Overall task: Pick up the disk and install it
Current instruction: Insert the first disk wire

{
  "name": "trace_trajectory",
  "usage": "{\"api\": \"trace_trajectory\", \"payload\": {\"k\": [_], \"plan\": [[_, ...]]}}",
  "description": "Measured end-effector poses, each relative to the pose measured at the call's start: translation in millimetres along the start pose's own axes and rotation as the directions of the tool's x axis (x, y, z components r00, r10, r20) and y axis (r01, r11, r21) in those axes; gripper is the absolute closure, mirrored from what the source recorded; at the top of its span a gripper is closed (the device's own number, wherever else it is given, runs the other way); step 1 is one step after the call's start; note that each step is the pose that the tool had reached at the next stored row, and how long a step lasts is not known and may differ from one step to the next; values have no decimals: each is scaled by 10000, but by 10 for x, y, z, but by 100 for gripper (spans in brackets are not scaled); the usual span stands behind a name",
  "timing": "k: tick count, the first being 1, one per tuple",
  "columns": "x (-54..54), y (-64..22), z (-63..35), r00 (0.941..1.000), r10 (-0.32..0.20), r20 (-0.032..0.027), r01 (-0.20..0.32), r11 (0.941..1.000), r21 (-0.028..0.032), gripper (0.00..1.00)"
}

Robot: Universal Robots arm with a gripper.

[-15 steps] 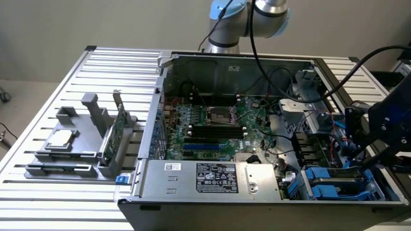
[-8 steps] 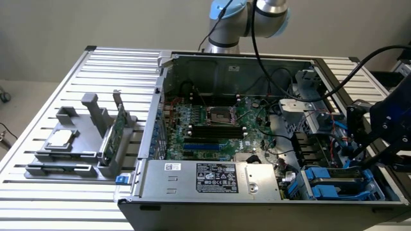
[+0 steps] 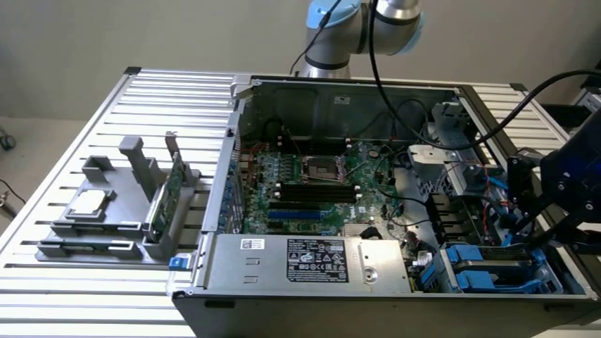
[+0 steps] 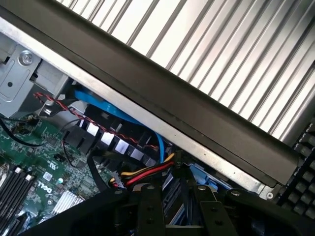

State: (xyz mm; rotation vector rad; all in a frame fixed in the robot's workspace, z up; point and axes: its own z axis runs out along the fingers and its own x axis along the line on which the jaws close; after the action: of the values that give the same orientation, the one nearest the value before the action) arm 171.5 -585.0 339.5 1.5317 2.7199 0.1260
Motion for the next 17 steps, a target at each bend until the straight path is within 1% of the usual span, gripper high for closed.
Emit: {"api": "trace_trajectory", "payload": {"k": [8, 10, 11, 15, 17], "plan": [[39, 23, 31, 9999, 101, 6, -101, 9999, -4, 70], [47, 28, 36, 9999, 119, 8, -119, 9999, -4, 72], [51, 30, 39, 9999, 128, 9, -128, 9999, -4, 80], [64, 38, 46, 9999, 160, 11, -160, 9999, -5, 80], [66, 39, 46, 9998, 175, 13, -175, 9998, -5, 82]]}}
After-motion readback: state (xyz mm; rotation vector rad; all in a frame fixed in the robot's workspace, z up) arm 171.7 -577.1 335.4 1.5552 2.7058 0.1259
